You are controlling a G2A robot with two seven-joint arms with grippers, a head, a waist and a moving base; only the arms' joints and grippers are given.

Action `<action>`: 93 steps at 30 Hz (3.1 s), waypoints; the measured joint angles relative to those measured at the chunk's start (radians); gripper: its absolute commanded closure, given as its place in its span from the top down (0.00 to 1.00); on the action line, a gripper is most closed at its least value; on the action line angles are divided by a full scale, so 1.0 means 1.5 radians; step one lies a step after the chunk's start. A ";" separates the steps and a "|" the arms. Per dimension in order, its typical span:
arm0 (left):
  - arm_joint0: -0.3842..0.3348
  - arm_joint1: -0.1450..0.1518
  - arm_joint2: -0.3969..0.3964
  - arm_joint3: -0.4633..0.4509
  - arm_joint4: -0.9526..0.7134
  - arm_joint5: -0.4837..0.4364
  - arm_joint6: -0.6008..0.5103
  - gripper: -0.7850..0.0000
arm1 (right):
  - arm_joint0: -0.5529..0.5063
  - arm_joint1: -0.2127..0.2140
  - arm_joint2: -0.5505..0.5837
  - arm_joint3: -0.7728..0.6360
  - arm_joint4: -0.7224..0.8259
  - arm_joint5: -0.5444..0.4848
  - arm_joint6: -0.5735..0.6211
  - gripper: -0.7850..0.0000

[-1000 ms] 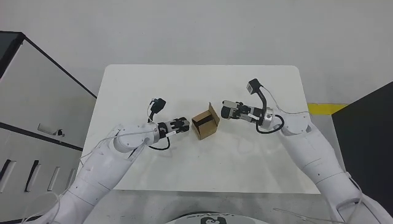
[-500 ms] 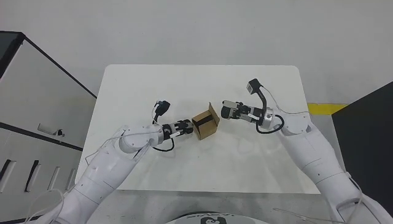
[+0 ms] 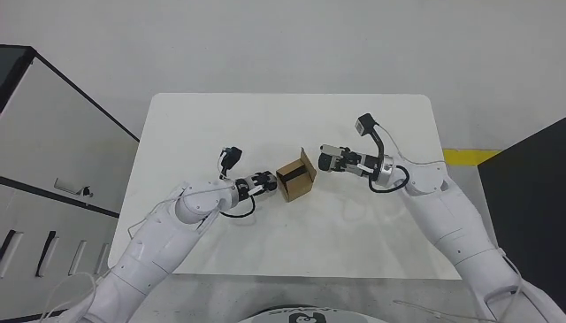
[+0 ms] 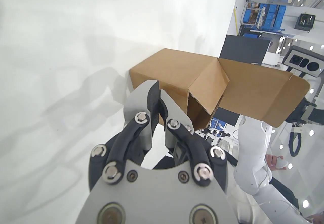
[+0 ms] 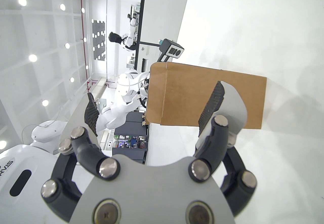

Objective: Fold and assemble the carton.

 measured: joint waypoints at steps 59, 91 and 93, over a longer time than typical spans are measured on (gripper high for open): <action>0.053 -0.003 -0.019 -0.064 -0.011 0.011 0.030 0.00 | 0.062 0.023 -0.002 -0.254 -0.418 0.220 0.011 1.00; 0.053 -0.003 -0.019 -0.064 -0.011 0.011 0.030 0.00 | 0.048 0.015 0.014 -0.182 -0.265 0.199 -0.011 0.96; 0.053 -0.003 -0.019 -0.064 -0.011 0.011 0.030 0.00 | 0.048 0.016 0.017 -0.168 -0.252 0.187 -0.004 0.86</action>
